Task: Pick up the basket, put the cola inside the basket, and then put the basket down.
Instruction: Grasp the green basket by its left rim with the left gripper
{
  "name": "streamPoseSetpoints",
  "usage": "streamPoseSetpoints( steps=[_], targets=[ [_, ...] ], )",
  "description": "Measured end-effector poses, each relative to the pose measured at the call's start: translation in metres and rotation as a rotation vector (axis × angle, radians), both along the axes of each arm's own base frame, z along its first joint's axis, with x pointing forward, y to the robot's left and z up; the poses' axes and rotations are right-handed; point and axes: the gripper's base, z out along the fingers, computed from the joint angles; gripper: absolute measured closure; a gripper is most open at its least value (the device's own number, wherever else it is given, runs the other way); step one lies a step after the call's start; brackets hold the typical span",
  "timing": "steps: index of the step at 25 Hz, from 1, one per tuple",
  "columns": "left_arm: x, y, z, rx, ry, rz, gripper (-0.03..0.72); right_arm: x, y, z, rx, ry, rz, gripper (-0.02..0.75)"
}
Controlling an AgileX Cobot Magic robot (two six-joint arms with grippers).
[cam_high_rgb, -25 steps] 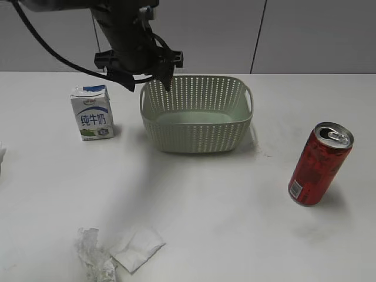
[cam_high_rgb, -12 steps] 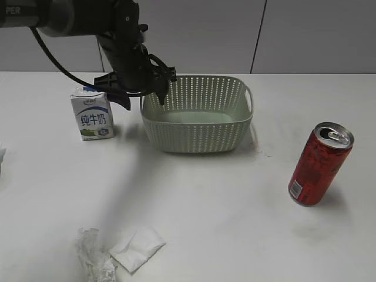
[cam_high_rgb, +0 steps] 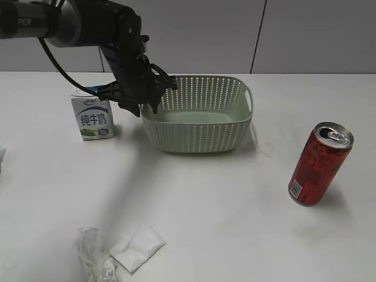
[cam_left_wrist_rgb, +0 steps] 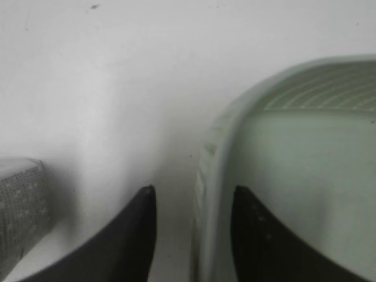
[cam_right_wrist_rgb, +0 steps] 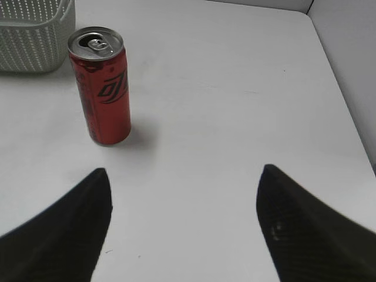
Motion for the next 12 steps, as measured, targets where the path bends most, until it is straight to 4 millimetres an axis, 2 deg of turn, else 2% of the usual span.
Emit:
streamPoseSetpoints(
  steps=[4,5,7,10,12],
  targets=[
    [-0.001,0.0,0.0,0.001,0.008,0.001,0.589,0.0,0.0,0.0,0.0,0.0,0.0,0.155],
    [-0.001,0.0,0.0,0.001,0.012,0.002,0.627,0.0,0.0,0.0,0.0,0.0,0.0,0.155],
    [-0.002,0.0,0.0,-0.004,0.017,0.004,0.673,0.0,0.0,0.0,0.0,0.0,0.0,0.155],
    [-0.003,0.0,0.007,-0.01,0.02,0.006,0.687,0.0,0.0,0.0,0.0,0.0,0.0,0.156],
    [-0.004,0.001,0.019,-0.023,0.001,0.006,0.689,0.0,0.0,0.0,0.0,0.0,0.0,0.156]
  ],
)
